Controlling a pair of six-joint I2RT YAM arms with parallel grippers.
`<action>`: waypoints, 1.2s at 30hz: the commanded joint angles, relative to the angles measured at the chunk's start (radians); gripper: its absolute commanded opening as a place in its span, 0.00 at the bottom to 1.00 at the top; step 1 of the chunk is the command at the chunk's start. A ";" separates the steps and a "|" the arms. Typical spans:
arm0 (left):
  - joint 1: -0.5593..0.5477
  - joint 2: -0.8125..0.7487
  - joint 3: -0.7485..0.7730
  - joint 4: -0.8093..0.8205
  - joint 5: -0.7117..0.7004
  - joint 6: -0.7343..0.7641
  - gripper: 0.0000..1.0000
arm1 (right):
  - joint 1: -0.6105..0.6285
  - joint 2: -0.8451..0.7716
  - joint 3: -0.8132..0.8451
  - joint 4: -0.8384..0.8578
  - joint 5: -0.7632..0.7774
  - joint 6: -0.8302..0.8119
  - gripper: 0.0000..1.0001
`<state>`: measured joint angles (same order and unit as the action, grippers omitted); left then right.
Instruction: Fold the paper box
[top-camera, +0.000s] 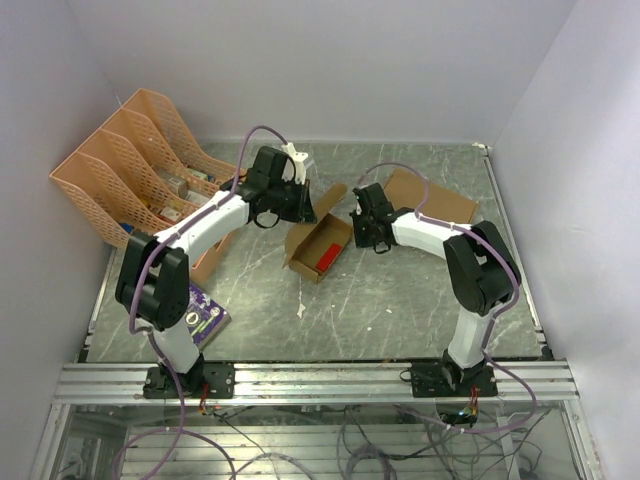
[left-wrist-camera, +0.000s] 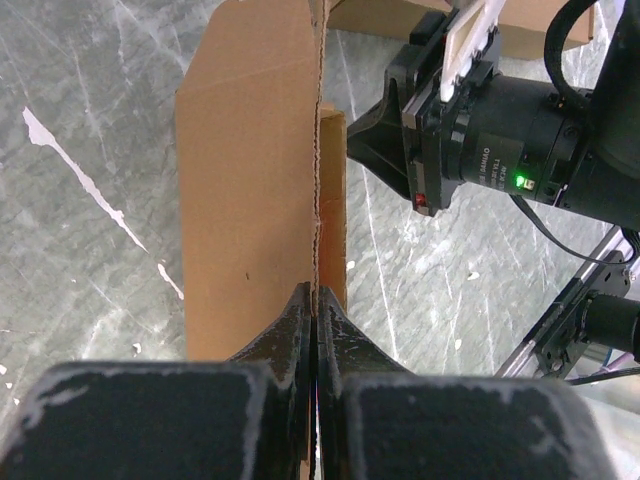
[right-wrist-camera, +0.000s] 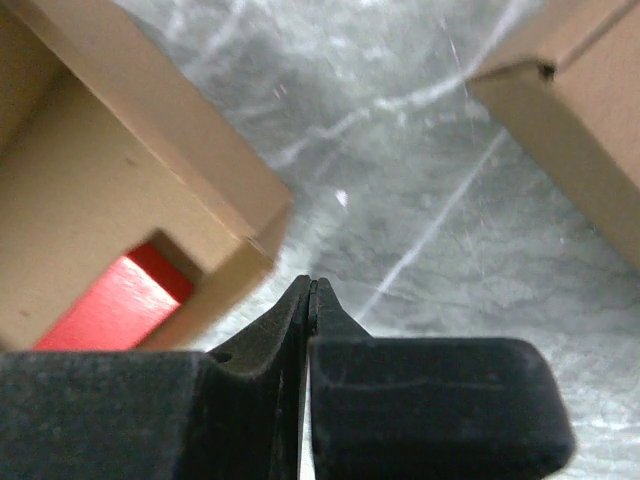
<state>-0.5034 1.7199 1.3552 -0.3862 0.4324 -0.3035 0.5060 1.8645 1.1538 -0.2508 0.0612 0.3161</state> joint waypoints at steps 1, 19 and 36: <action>-0.009 0.025 0.031 0.000 -0.004 -0.009 0.07 | -0.004 -0.042 -0.065 0.004 0.039 -0.030 0.00; -0.008 0.023 0.029 0.045 0.083 -0.036 0.07 | 0.023 0.071 0.103 0.028 0.027 0.008 0.00; 0.034 0.020 0.017 0.057 0.054 -0.061 0.22 | -0.038 -0.013 -0.022 0.101 -0.002 -0.045 0.00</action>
<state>-0.4892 1.7378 1.3609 -0.3611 0.4763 -0.3325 0.4767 1.8984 1.1645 -0.1848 0.0566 0.2878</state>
